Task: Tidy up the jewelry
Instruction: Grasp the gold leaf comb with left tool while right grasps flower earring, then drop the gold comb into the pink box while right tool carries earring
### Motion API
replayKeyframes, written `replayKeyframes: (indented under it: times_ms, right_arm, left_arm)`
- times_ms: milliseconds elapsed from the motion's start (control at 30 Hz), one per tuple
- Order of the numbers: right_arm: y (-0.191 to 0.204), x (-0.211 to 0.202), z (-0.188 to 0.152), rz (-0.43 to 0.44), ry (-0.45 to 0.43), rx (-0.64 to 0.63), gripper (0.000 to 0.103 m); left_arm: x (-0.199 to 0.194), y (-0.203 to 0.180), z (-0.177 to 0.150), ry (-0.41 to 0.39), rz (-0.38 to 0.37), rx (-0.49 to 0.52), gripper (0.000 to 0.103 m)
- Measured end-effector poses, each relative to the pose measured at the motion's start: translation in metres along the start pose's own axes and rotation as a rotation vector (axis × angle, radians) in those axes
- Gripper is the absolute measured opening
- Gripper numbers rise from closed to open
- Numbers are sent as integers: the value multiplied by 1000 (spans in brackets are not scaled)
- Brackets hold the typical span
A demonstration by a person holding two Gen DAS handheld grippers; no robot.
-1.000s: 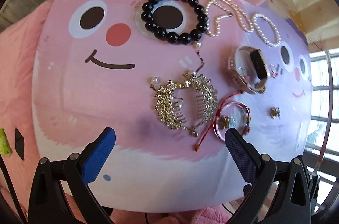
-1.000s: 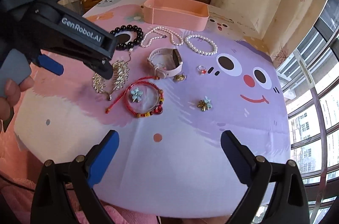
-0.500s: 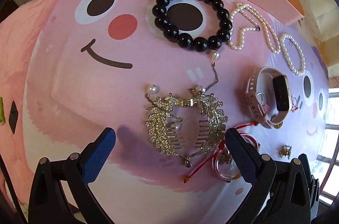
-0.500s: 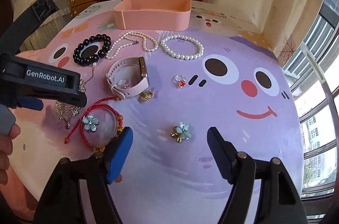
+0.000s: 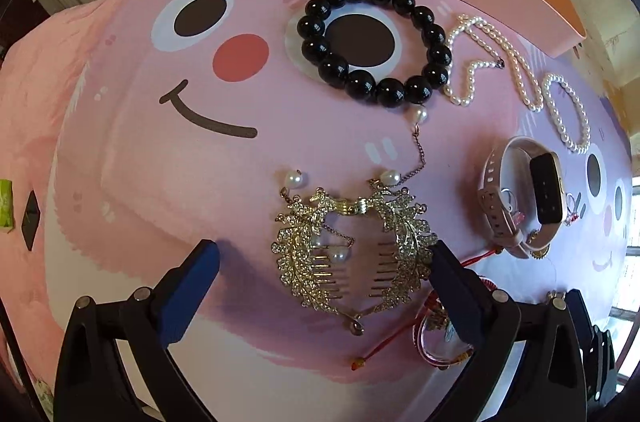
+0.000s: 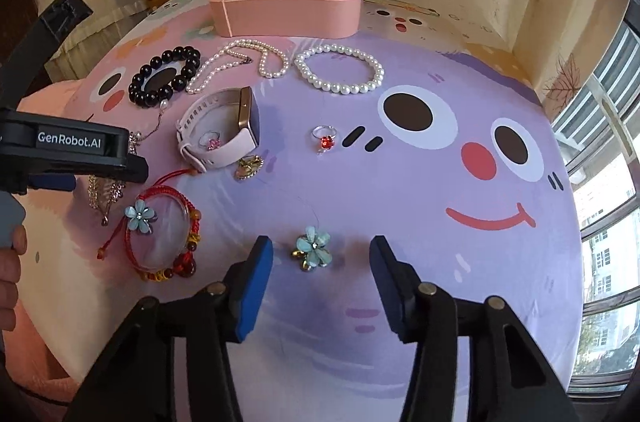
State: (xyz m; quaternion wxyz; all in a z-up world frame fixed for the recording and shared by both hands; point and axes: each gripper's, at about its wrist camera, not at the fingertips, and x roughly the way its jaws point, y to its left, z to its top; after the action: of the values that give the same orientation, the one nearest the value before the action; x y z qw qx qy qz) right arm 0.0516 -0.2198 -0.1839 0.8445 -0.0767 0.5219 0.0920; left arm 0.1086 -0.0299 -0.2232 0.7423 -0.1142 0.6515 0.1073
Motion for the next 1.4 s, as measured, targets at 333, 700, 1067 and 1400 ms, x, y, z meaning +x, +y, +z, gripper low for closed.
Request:
replayKeyframes:
  times_ms: [333,700,1067,1400]
  right_arm:
    - [2,-2,1,56,1,-20,18]
    - [-14,-9,18,55,5,102,16]
    - [-14,-22,47,77,-64,186,16]
    - [-3,-31,54,91,-87,139,16]
  left_arm:
    - [-13,5,-1,-29,-16,96,72]
    - [-46,10,16,-138,-57,171,25]
    - [-41,41,30,-69,-101,95,24]
    - [-56,78,29,-85,-186,30,23]
